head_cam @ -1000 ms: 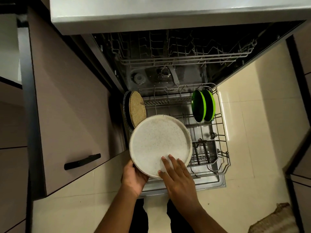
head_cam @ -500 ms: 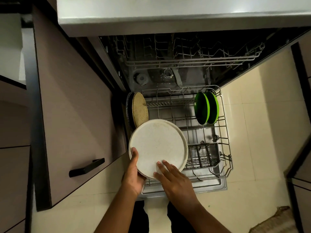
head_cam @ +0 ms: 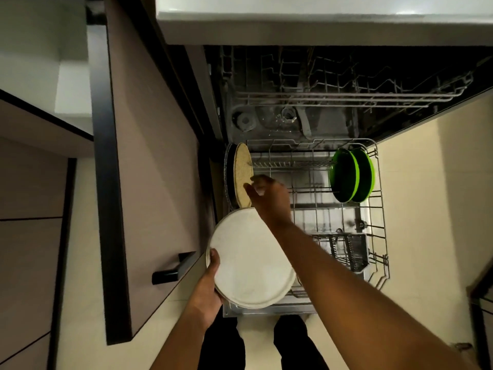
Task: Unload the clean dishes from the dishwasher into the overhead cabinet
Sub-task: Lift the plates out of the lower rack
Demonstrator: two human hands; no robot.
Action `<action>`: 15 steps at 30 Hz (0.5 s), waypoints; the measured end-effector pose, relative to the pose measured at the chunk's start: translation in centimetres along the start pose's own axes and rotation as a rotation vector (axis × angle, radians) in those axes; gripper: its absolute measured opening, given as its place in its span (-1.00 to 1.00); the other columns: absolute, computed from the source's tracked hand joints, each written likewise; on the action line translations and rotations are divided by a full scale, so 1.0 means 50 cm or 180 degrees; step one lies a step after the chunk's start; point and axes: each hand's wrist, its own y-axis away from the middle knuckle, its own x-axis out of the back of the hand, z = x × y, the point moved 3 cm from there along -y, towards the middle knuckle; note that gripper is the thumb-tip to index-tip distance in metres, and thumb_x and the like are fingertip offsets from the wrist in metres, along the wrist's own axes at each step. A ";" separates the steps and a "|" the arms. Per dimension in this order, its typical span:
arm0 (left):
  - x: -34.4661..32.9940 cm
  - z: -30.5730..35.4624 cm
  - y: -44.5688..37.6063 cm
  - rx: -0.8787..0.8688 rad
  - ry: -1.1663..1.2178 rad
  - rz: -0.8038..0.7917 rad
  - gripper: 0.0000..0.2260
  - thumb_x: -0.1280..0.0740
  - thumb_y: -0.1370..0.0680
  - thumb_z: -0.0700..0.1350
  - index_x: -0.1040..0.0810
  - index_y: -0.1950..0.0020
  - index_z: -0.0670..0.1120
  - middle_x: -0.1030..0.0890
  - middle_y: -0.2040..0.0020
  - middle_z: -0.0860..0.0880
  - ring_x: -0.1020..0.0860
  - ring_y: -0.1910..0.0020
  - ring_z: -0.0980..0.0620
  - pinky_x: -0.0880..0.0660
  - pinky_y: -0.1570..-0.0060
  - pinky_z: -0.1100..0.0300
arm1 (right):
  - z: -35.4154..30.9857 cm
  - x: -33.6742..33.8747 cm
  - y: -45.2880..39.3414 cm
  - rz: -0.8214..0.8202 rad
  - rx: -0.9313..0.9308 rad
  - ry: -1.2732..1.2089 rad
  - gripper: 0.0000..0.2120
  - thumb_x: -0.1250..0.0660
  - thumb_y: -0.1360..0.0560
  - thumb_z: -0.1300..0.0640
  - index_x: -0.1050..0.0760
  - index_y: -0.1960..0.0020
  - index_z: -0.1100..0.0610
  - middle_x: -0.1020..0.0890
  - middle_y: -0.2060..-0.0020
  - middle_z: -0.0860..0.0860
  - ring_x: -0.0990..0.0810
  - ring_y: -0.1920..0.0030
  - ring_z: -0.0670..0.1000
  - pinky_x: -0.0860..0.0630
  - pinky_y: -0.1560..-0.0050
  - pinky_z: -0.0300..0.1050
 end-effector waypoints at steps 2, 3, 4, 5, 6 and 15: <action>0.016 0.006 0.002 0.0031 0.0032 -0.0011 -0.47 -0.31 -0.47 0.28 -0.48 -0.35 0.05 -0.63 -0.23 -0.07 -0.53 -0.27 -0.18 -0.42 -0.32 -0.22 | 0.005 -0.058 -0.052 -0.0318 -0.0299 0.0284 -0.64 -0.42 -0.48 -0.12 -0.59 -0.21 0.02 -0.70 -0.05 -0.03 -0.68 -0.01 -0.03 -0.64 -0.02 -0.01; 0.023 0.008 0.004 0.0046 0.0052 -0.0033 -0.48 -0.31 -0.47 0.27 -0.48 -0.36 0.05 -0.63 -0.23 -0.07 -0.53 -0.28 -0.18 -0.42 -0.32 -0.22 | 0.009 -0.081 -0.067 -0.0457 -0.0399 0.0453 -0.61 -0.42 -0.47 -0.14 -0.58 -0.22 0.00 -0.69 -0.06 -0.02 -0.67 -0.04 -0.01 -0.63 -0.04 0.00; 0.027 0.008 0.005 0.0073 0.0058 -0.0058 -0.49 -0.30 -0.48 0.27 -0.48 -0.36 0.06 -0.63 -0.24 -0.08 -0.53 -0.28 -0.19 -0.42 -0.31 -0.23 | 0.013 -0.097 -0.078 -0.0558 -0.0430 0.0619 -0.61 -0.43 -0.46 -0.14 -0.57 -0.22 -0.01 -0.68 -0.06 -0.01 -0.65 -0.04 0.02 -0.63 -0.04 0.00; 0.032 0.008 0.006 0.0104 0.0061 -0.0080 -0.50 -0.29 -0.50 0.27 -0.48 -0.36 0.06 -0.63 -0.23 -0.08 -0.53 -0.28 -0.20 -0.42 -0.30 -0.24 | 0.014 -0.110 -0.084 -0.0630 -0.0399 0.0771 -0.62 -0.44 -0.45 -0.14 -0.57 -0.20 -0.01 -0.68 -0.03 0.00 -0.65 -0.03 0.03 -0.63 -0.02 0.00; 0.034 0.008 0.008 0.0146 0.0067 -0.0102 -0.51 -0.29 -0.50 0.27 -0.49 -0.35 0.07 -0.63 -0.23 -0.08 -0.53 -0.27 -0.21 -0.43 -0.29 -0.26 | 0.016 -0.119 -0.088 -0.0666 -0.0352 0.0885 -0.64 -0.44 -0.46 -0.12 -0.57 -0.19 0.00 -0.67 -0.01 0.01 -0.64 -0.01 0.04 -0.63 0.00 -0.02; 0.023 0.013 0.031 0.0179 -0.0133 -0.0025 -0.46 -0.21 -0.46 0.37 -0.45 -0.34 0.12 -0.61 -0.23 -0.07 -0.54 -0.23 -0.15 -0.53 -0.17 -0.14 | 0.058 -0.068 -0.038 -0.0093 -0.0005 0.0754 -0.89 -0.36 -0.53 0.07 -0.54 0.06 0.12 -0.64 0.28 -0.01 -0.62 0.34 -0.05 -0.52 0.38 -0.22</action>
